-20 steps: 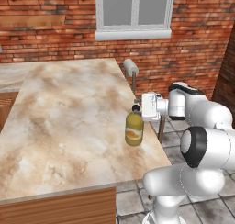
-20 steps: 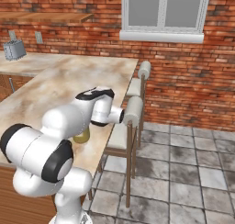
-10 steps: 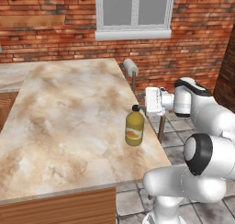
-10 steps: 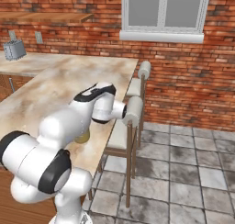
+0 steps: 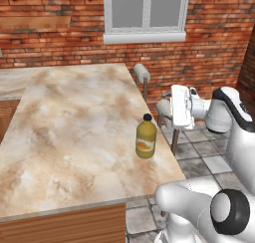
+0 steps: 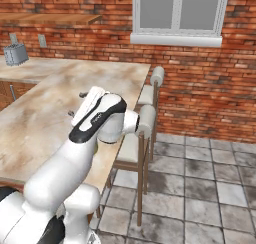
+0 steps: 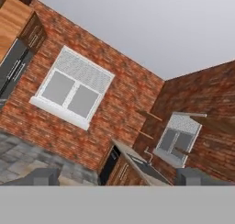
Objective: Move the drinks to the dining counter.
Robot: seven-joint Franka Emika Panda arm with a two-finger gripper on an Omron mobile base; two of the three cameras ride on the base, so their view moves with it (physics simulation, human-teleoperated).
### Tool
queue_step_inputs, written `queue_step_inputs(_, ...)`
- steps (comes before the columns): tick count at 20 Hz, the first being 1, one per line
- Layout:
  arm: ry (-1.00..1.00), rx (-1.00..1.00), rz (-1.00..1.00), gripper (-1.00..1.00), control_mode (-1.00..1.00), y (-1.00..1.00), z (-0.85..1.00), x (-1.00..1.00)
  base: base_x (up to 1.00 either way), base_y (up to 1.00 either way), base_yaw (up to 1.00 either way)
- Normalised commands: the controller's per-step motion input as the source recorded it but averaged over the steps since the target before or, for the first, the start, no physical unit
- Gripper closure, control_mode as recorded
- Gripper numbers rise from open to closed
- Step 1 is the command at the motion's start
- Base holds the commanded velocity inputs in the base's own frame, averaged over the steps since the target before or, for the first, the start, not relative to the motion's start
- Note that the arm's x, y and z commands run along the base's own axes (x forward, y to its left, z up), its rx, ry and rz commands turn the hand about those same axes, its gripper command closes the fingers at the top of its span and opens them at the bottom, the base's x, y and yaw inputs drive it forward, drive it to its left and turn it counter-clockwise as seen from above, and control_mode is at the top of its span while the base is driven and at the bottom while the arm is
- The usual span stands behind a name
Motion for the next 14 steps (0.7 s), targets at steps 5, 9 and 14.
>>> queue_step_inputs(5, -0.36, 0.02, 0.0, -1.0, -1.0, -0.17, 0.66, -0.98, 0.0, 0.0, 0.0)
queue_step_inputs(9, -0.32, 0.0, 0.0, -1.0, -1.0, -0.01, 0.39, -0.9, 0.0, 0.0, 0.0)
queue_step_inputs(14, -0.18, -0.01, 0.0, -1.0, -1.0, 0.0, 0.19, -0.85, 0.0, 0.0, 0.0)
